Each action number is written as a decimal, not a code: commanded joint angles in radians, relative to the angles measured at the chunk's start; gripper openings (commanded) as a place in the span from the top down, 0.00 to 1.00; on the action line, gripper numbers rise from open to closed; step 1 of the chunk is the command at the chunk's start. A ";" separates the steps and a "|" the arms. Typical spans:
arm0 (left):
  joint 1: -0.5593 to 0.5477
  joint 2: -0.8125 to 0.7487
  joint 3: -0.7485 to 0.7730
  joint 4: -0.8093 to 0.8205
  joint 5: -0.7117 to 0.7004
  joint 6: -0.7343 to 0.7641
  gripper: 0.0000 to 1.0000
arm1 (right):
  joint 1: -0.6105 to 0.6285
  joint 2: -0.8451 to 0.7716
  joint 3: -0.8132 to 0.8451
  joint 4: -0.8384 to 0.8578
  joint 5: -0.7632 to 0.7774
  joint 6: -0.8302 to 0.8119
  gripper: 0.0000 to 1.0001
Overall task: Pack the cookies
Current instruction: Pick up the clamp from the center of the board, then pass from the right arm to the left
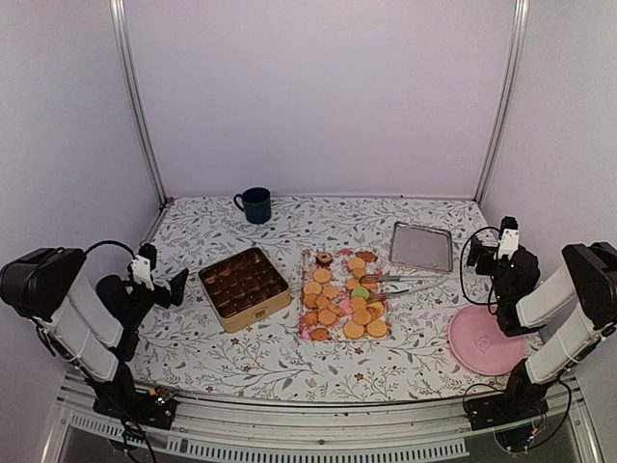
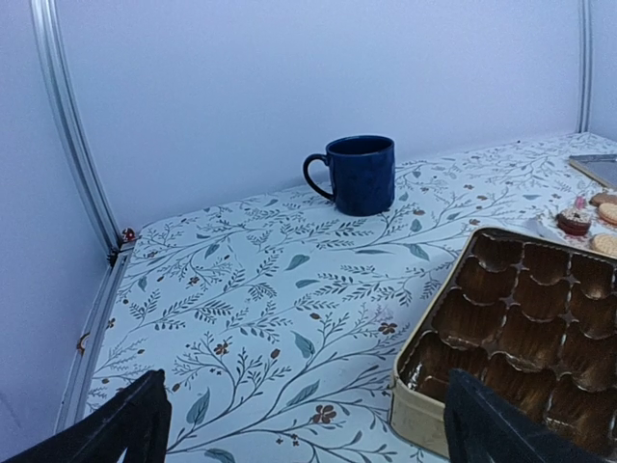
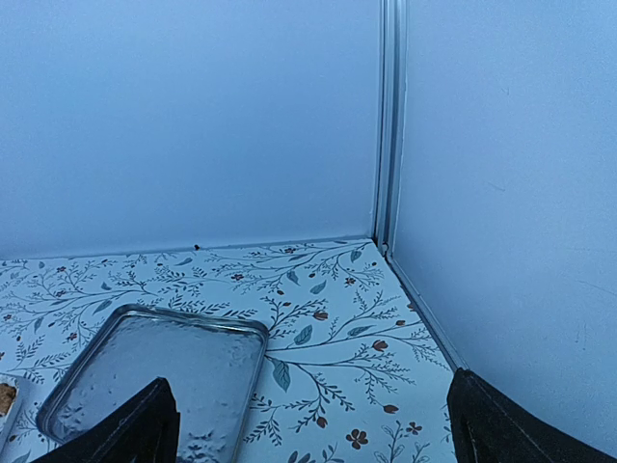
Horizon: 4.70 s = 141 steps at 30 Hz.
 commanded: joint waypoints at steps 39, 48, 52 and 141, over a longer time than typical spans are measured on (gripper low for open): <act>-0.072 -0.048 1.255 -2.098 0.290 0.140 0.01 | 0.349 -0.181 0.620 -1.550 -0.467 -0.339 0.30; -0.229 -0.005 1.276 -2.139 0.269 0.244 0.01 | 0.352 0.086 0.780 -1.632 -0.425 -0.337 0.43; -0.256 -0.026 1.259 -2.147 0.332 0.284 0.01 | 0.368 0.127 0.787 -1.619 -0.406 -0.366 0.43; -0.749 0.182 1.468 -2.313 0.456 0.496 0.80 | 1.021 0.081 0.925 -1.429 0.119 -0.303 1.00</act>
